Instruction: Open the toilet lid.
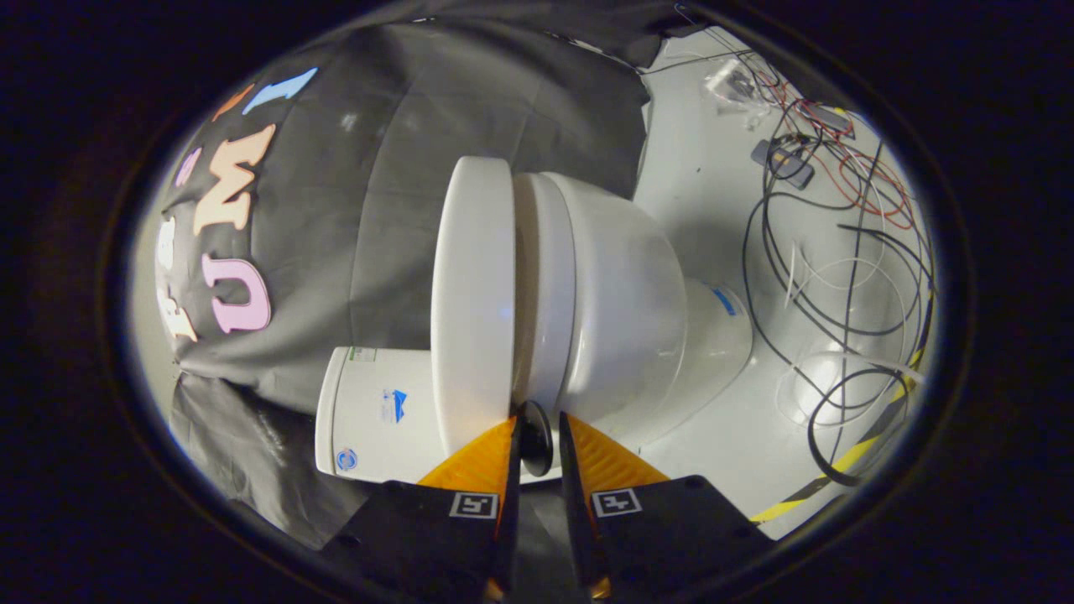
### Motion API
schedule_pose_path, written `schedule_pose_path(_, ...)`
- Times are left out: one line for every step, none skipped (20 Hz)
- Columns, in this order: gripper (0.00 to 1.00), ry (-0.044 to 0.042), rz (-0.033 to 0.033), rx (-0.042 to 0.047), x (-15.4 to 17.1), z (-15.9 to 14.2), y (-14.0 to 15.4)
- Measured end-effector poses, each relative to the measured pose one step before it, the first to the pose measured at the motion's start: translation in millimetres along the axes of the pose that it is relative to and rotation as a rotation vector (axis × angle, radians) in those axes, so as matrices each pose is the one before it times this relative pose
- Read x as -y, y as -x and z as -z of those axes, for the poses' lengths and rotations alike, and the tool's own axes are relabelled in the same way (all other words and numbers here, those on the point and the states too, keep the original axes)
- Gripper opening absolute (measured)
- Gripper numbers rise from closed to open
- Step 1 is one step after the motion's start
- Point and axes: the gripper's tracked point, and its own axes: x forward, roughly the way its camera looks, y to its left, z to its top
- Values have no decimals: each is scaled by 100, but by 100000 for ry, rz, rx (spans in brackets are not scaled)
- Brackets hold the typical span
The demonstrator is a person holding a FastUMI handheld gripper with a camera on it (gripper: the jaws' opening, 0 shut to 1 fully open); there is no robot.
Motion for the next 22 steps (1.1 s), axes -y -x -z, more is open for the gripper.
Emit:
schedule_pose_path(26, -2568, -534, 991, -78, -113, -51)
schedule_pose_path(27, -2406, -673, 1034, -35, 31, -140)
schedule_pose_path(26, -1691, 389, 1253, 156, 6, -251)
schedule_pose_path(26, -3368, -1125, 2043, -145, -901, 722)
schedule_pose_path(17, 2038, 341, 526, 640, 349, -2290)
schedule_pose_path(8, 296, 285, 626, -136, -424, 392)
schedule_pose_path(8, 1121, 711, 230, 246, 27, -99)
schedule_pose_path(8, -79, 660, 444, -407, -100, 728)
schedule_pose_path(9, 160, 1604, 184, -128, -11, 278)
schedule_pose_path(8, 1401, 1814, 209, -187, 141, 580)
schedule_pose_path(8, 1636, 1769, 1092, -94, -61, 198)
schedule_pose_path(9, 500, 641, 905, -50, -6, 85)
schedule_pose_path(9, -761, -89, 1675, -277, -262, 63)
schedule_pose_path(9, 85, -185, 1147, -306, 0, -62)
schedule_pose_path(7, 230, -168, 1469, -345, -77, 68)
schedule_pose_path(6, 426, -437, 1524, -610, -103, 317)
schedule_pose_path(6, 532, -631, 1745, -555, -193, 153)
schedule_pose_path(5, 1094, -281, 1322, -720, -57, 311)
schedule_pose_path(4, 1178, -348, 1173, -703, -14, 184)
schedule_pose_path(3, 876, -333, 990, -664, 25, 359)
schedule_pose_path(2, 1109, -392, 1381, -632, -82, 235)
schedule_pose_path(2, 1136, -506, 1076, -683, -11, 255)
